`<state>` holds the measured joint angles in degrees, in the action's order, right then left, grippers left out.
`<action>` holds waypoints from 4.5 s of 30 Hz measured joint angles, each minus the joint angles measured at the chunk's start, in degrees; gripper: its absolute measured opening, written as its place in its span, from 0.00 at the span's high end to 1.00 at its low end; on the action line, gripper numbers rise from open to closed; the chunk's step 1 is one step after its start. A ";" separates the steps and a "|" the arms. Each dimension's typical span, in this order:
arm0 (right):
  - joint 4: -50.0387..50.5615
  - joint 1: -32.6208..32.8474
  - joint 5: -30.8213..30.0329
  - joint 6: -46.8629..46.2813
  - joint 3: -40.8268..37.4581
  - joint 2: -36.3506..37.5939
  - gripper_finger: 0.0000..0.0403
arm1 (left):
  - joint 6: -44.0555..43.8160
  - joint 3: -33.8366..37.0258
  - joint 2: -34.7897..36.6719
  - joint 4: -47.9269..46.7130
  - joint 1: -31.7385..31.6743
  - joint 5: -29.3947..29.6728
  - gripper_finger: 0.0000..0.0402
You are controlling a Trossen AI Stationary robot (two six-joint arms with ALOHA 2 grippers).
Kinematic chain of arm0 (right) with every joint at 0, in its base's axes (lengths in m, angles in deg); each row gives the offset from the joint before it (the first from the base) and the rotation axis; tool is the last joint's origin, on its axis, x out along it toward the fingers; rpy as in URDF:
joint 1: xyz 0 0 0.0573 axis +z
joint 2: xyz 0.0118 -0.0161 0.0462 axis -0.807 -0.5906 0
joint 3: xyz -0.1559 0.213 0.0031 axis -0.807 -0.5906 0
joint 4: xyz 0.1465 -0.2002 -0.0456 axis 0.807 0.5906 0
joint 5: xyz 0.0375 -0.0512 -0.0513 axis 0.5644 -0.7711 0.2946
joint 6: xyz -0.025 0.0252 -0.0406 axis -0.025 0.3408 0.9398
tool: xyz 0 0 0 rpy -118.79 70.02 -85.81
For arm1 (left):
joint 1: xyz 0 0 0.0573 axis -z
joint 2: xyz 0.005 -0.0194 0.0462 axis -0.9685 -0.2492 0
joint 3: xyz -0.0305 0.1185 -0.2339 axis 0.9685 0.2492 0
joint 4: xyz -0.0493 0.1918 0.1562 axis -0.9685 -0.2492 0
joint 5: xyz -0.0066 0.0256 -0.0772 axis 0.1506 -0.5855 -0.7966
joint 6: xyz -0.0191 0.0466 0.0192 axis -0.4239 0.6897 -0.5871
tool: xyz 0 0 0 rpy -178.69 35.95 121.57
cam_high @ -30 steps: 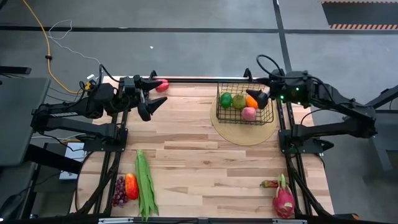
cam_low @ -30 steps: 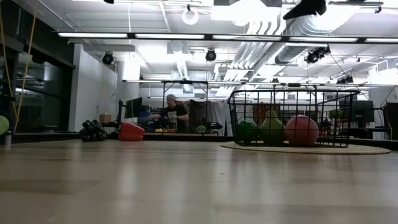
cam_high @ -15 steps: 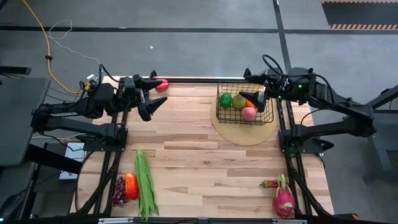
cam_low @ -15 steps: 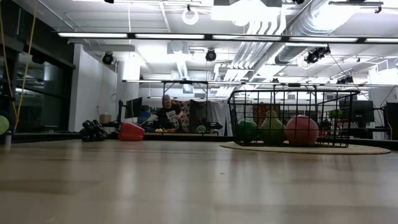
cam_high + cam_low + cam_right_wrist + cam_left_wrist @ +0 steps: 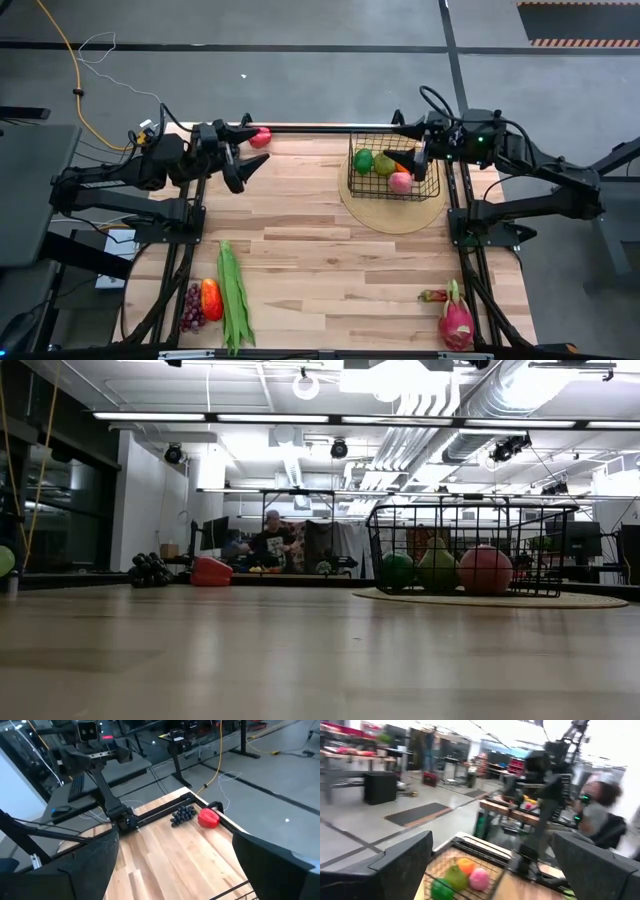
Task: Build produce basket
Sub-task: Put the red bell pepper into the black wire basket
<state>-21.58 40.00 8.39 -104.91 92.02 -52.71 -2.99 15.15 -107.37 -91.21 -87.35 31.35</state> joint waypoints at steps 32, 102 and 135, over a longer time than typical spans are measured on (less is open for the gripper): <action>8.06 -0.02 -1.16 -12.16 0.00 -0.26 0.06 | 7.64 -26.60 -59.51 -47.19 -46.46 -5.27 0.02; 7.54 -0.98 -6.32 -5.40 0.00 -1.43 0.06 | -7.39 -4.46 -19.81 2.23 1.06 -13.90 0.39; -11.18 0.80 9.27 -4.51 0.00 -10.23 0.06 | -2.92 -4.52 -22.16 1.77 0.93 -19.28 0.37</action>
<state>-32.76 40.80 17.66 -109.42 92.02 -62.94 -5.91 10.63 -129.53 -89.43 -86.42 12.07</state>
